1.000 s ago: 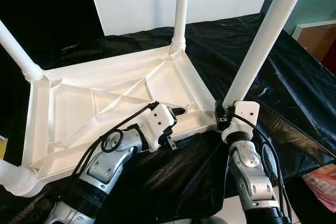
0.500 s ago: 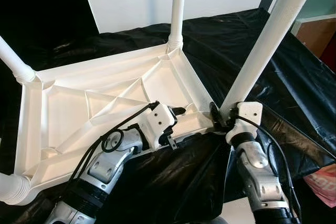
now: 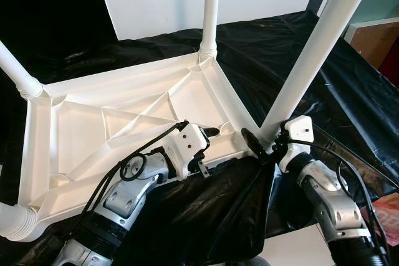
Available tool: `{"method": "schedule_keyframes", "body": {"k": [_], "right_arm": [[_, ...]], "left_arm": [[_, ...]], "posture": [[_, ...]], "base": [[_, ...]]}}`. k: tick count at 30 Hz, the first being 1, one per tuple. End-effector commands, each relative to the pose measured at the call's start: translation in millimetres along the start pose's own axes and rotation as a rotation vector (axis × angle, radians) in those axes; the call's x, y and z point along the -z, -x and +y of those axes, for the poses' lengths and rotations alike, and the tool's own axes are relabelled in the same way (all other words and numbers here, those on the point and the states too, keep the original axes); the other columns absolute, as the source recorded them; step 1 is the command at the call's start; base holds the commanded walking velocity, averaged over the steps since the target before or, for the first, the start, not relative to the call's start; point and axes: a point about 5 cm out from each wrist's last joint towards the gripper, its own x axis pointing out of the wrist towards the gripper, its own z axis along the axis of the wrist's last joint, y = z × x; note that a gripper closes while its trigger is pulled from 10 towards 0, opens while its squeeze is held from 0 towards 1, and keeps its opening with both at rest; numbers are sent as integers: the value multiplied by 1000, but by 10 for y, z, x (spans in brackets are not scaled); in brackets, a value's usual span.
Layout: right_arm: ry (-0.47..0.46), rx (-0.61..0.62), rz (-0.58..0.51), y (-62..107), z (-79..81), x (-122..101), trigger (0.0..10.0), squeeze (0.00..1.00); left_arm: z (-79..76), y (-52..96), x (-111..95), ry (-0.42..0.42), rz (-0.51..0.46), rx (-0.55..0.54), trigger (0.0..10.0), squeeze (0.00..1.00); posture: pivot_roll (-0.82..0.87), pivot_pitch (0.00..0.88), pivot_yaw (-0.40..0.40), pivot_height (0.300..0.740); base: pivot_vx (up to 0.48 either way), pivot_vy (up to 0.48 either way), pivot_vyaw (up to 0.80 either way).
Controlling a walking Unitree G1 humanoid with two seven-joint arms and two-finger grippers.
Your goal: Building children table
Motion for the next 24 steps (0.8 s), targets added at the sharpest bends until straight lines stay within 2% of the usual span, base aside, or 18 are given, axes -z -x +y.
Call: {"method": "schedule_keyframes", "body": {"k": [1, 14, 15, 16, 24], "right_arm": [[5, -47, 8, 1, -19, 15, 10000, 0], [66, -123, 28, -70, -149, -28, 10000, 0], [76, -132, 36, -83, -173, -21, 8039, 0], [83, -139, 45, -87, -203, -5, 0, 0], [84, -139, 70, -57, -257, 56, 0, 0]], "left_arm": [[-65, -18, 21, 0, 19, 70, 10000, 0], [-82, -40, 21, 1, 20, 85, 10000, 0], [-87, -44, 19, 0, 20, 87, 10000, 0], [-91, -43, 18, 0, 20, 88, 10000, 0], [-99, -29, 21, 0, 23, 89, 10000, 0]], "posture": [[-18, 111, -20, 740], [-12, 97, -22, 740], [-10, 94, -23, 740], [-5, 89, -25, 740], [-6, 89, -23, 740]], "base": [[0, 0, 0], [0, 0, 0], [0, 0, 0], [0, 0, 0], [0, 0, 0]]}}
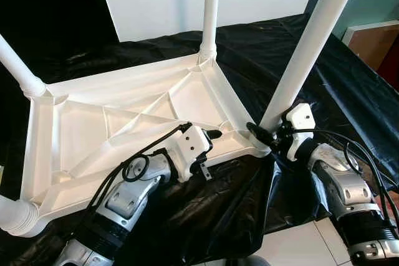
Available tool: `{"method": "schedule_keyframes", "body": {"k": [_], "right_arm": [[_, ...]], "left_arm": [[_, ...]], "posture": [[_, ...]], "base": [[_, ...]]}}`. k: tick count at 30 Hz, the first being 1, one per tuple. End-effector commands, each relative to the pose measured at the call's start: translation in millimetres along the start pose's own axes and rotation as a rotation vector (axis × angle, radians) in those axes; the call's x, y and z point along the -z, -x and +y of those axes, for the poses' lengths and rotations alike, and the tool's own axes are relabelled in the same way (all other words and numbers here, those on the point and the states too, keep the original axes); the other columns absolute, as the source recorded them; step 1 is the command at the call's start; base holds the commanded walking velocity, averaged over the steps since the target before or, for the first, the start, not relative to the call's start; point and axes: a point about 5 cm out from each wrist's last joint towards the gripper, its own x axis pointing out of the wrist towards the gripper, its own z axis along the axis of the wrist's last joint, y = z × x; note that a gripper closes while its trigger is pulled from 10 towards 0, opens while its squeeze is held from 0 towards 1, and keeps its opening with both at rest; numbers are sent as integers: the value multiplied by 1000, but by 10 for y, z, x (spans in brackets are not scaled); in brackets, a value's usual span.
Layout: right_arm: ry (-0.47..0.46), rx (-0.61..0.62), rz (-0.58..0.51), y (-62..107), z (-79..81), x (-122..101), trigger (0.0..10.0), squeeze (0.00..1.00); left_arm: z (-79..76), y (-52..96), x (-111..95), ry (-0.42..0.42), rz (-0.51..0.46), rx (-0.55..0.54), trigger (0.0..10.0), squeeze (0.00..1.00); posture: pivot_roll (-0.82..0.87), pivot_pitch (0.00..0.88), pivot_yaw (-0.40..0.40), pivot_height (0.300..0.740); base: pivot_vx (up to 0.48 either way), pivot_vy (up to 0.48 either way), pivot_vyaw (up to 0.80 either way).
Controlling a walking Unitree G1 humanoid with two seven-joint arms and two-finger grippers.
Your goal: Building children table
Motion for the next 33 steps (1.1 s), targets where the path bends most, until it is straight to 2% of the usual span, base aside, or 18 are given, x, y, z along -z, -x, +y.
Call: {"method": "schedule_keyframes", "body": {"k": [1, 5, 6, 11, 19, 31, 32, 33], "right_arm": [[11, -5, 44, 43, -7, 83, 0, 0], [4, 12, 56, 72, -19, 119, 0, 0], [-4, 28, 60, 84, -28, 135, 10000, 0], [-29, 76, 51, 105, -17, 153, 10000, 0], [-46, 243, 58, 124, 27, 194, 10000, 0], [-83, 370, 45, 103, 139, 200, 10000, 0], [-122, 469, 34, 88, 191, 195, 10000, 0], [-122, 469, 34, 88, 191, 195, 10000, 0]], "left_arm": [[-72, -6, 20, -2, 20, 76, 10000, 0], [-78, -7, 22, -1, 21, 79, 10000, 0], [-82, -11, 22, -1, 21, 82, 10000, 0], [-92, -14, 23, 3, 22, 91, 10000, 0], [-107, -18, 26, 4, 22, 96, 10000, 0], [-113, -16, 27, 7, 22, 96, 10000, 0], [-118, -7, 30, 9, 24, 96, 10000, 0], [-118, -7, 30, 9, 24, 96, 10000, 0]], "posture": [[-7, 89, -23, 740], [-10, 91, -20, 740], [-12, 92, -18, 740], [-16, 94, -16, 740], [-22, 98, -15, 740], [-23, 105, -14, 740], [-20, 110, -15, 740], [-20, 110, -15, 740]], "base": [[0, 0, 0], [0, 0, 0], [0, 0, 0], [0, 0, 0], [0, 0, 0], [0, 0, 0], [0, 0, 0], [0, 0, 0]]}}
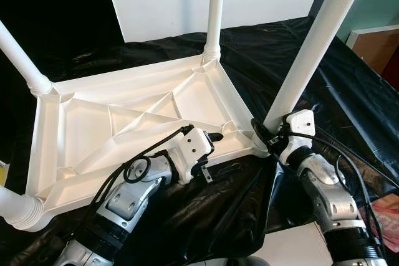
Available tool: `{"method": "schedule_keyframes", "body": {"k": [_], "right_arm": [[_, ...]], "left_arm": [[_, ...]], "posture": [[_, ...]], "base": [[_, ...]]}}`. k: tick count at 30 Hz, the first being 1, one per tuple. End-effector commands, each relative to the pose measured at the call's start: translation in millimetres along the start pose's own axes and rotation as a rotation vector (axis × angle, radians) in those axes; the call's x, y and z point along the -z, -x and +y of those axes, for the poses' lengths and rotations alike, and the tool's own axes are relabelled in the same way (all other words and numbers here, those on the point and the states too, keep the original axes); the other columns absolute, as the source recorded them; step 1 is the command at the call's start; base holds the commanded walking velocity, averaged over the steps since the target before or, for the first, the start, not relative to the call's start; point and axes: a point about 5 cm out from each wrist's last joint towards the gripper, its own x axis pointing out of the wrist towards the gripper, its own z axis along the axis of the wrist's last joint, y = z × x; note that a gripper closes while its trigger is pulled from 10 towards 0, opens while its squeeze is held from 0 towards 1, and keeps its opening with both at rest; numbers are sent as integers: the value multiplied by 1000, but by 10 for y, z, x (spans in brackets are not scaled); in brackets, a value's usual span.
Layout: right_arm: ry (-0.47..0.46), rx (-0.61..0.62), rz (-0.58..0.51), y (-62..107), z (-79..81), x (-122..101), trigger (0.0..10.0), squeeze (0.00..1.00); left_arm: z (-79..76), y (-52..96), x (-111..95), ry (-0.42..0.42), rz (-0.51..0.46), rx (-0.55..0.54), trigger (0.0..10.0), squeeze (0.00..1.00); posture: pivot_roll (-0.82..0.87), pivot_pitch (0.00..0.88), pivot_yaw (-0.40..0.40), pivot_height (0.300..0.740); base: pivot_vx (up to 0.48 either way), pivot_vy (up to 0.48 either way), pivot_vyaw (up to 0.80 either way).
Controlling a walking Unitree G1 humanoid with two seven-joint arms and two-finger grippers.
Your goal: Building children table
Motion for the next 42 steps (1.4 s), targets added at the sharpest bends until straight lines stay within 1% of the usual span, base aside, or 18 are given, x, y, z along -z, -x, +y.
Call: {"method": "schedule_keyframes", "body": {"k": [1, 2, 3, 6, 7, 11, 17, 25, 31, 32, 36, 38, 40, 42], "right_arm": [[0, 72, 81, 72, -57, 148, 10000, 0], [-15, 126, 80, 75, -25, 147, 10000, 0], [-15, 126, 80, 75, -25, 147, 10000, 0], [-51, 261, 82, 84, 93, 160, 10000, 0], [-51, 261, 82, 84, 93, 160, 10000, 0], [-84, 346, 89, 97, 219, 176, 10000, 0], [-103, 375, 88, 106, 299, 146, 10000, 0], [-102, 386, 89, 114, 294, 130, 10000, 0], [-104, 373, 83, 91, 343, 98, 10000, 0], [-100, 369, 76, 87, 335, 80, 10000, 1000], [-98, 348, 57, 76, 326, 45, 10000, 1000], [-93, 279, 29, 69, 315, 3, 10000, 1000], [-92, 259, 25, 71, 310, -2, 10000, 1000], [-76, 196, 13, 107, 242, -2, 10000, 1000]], "left_arm": [[-76, 0, 18, 3, 14, 79, 10000, 0], [-78, 2, 18, 5, 14, 78, 10000, 0], [-78, 2, 18, 5, 14, 78, 10000, 0], [-75, 6, 19, 7, 15, 74, 10000, 0], [-75, 6, 19, 7, 15, 74, 10000, 0], [-70, 5, 14, 9, 13, 67, 10000, 0], [-76, 11, 15, 11, 14, 64, 10000, 0], [-68, 4, 11, 11, 13, 61, 10000, 0], [-67, -4, 15, 11, 15, 58, 10000, 0], [-69, -7, 12, 13, 13, 56, 10000, 0], [-72, -12, 13, 15, 12, 53, 10000, 0], [-73, -14, 9, 17, 10, 51, 10000, 0], [-72, -13, 6, 17, 9, 51, 10000, 0], [-67, -9, 2, 14, 9, 49, 10000, 0]], "posture": [[-20, 110, -15, 740], [-18, 111, -17, 740], [-18, 111, -17, 740], [-15, 116, -22, 740], [-15, 116, -22, 740], [-12, 118, -23, 740], [-15, 120, -24, 740], [-15, 122, -25, 740], [-16, 122, -28, 740], [-15, 120, -30, 740], [-16, 120, -31, 740], [-15, 119, -31, 740], [-16, 121, -30, 740], [-16, 120, -29, 740]], "base": [[0, 0, 0], [0, 0, 0], [0, 0, 0], [0, 0, 0], [0, 0, 0], [0, 0, 0], [0, 0, 0], [0, 0, 0], [0, 0, 0], [0, 0, 0], [0, 0, 0], [0, 0, 0], [0, 0, 0], [0, 0, 0]]}}
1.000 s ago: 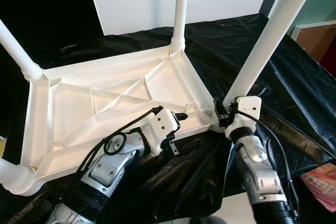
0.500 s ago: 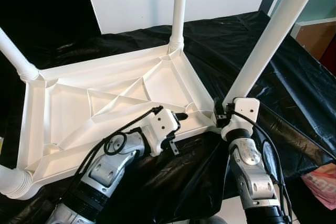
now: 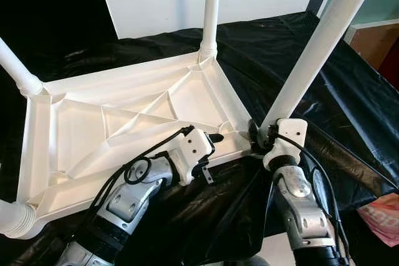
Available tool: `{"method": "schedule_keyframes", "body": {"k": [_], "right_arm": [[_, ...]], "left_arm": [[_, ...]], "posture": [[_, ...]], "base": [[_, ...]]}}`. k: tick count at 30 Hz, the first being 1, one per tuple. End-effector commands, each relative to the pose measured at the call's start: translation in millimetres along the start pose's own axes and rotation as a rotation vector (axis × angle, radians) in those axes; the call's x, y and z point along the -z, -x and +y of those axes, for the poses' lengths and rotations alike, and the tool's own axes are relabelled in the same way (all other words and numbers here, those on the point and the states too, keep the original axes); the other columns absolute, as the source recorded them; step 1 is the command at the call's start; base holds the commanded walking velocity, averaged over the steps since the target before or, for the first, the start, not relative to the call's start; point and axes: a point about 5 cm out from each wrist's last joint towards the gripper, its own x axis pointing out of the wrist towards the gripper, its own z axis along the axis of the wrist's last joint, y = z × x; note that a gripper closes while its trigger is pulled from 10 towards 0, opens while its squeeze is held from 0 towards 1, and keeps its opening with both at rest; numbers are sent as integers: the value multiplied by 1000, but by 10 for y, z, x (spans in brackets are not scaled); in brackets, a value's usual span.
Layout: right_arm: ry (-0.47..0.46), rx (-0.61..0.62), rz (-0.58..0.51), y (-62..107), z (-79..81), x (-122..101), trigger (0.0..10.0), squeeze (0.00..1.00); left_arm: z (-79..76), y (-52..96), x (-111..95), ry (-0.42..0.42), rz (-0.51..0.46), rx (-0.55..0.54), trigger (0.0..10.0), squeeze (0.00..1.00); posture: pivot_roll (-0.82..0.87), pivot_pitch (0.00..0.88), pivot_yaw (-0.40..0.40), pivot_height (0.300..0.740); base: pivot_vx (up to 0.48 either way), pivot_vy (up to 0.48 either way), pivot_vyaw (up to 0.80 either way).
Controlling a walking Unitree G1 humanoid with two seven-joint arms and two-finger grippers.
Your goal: Building children table
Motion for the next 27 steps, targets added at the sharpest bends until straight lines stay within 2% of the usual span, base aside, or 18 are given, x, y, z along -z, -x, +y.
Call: {"method": "schedule_keyframes", "body": {"k": [1, 4, 5, 10, 11, 12, 15, 22, 27], "right_arm": [[-6, -47, -8, 33, -43, 10, 10000, 1000], [5, -100, -3, 50, -107, 20, 10000, 1000], [10, -152, 7, 57, -144, 33, 10000, 0], [25, -258, 23, 50, -216, 45, 10000, 0], [40, -344, 30, 26, -243, 37, 10000, 0], [40, -344, 30, 26, -243, 37, 10000, 0], [60, -451, 38, -15, -285, 21, 10000, 0], [91, -566, 48, -77, -304, -11, 10000, 0], [153, -628, 56, -207, -329, -23, 10000, 0]], "left_arm": [[-45, 0, -5, -3, 4, 46, 10000, 0], [-41, 7, -4, -3, 5, 46, 10000, 0], [-37, 12, -2, -4, 6, 46, 10000, 0], [-25, 20, 1, -5, 9, 44, 10000, 0], [-16, 28, 4, -6, 12, 44, 10000, 0], [-16, 28, 4, -6, 12, 44, 10000, 0], [-8, 32, 5, -8, 15, 44, 10000, 0], [-33, 9, -1, -6, 11, 51, 10000, 0], [-31, -9, -6, -6, 7, 51, 10000, 0]], "posture": [[-16, 120, -29, 740], [-17, 122, -28, 740], [-18, 121, -26, 740], [-21, 119, -25, 740], [-20, 118, -24, 740], [-20, 118, -24, 740], [-18, 113, -25, 740], [-17, 108, -29, 740], [-15, 105, -30, 740]], "base": [[0, 0, 0], [0, 0, 0], [0, 0, 0], [0, 0, 0], [0, 0, 0], [0, 0, 0], [0, 0, 0], [0, 0, 0], [0, 0, 0]]}}
